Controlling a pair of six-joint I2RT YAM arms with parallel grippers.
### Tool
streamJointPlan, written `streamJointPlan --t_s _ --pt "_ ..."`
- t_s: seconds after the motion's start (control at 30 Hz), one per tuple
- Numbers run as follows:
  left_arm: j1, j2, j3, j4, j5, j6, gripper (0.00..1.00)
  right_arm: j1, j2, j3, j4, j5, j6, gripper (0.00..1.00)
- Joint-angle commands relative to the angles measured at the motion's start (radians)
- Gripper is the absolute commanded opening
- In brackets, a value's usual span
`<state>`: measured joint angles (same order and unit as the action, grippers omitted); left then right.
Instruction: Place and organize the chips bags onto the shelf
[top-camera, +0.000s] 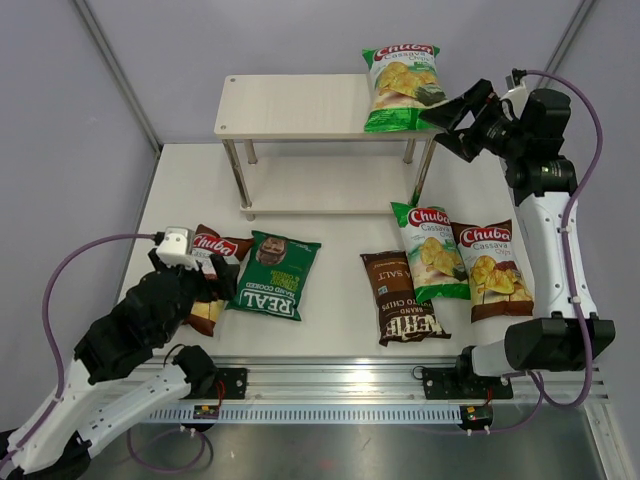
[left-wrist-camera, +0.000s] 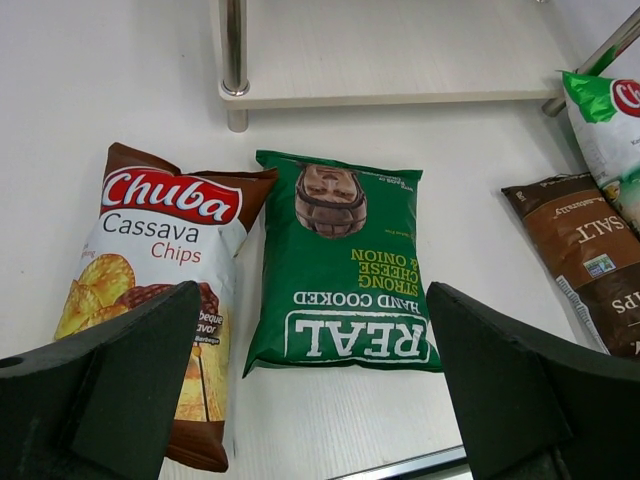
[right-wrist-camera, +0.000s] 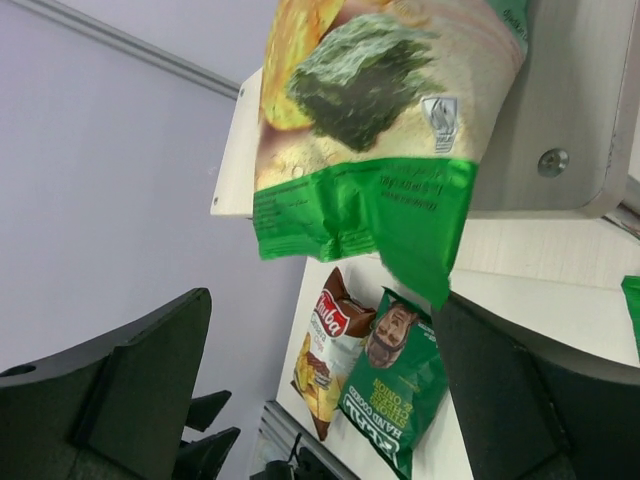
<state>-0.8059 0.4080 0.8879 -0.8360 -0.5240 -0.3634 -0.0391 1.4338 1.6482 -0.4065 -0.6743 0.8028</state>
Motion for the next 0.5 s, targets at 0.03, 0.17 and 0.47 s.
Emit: streamJointPlan --t_s 0.03,0.17,0.47 --pt "0.002 0.118 0.06 0.002 0.01 -0.054 0.99 0.002 -0.114 -0.005 -0.131 0.022 -0.148 1.0" --pt "0.005 0.237 0.1 -0.043 0.024 -0.109 0.99 0.002 -0.243 -0.152 -0.189 0.09 -0.235 1.0" --pt "0.16 0.325 0.098 -0.02 0.131 -0.098 0.99 0.033 -0.543 -0.8 0.345 -0.245 0.042 1.0"
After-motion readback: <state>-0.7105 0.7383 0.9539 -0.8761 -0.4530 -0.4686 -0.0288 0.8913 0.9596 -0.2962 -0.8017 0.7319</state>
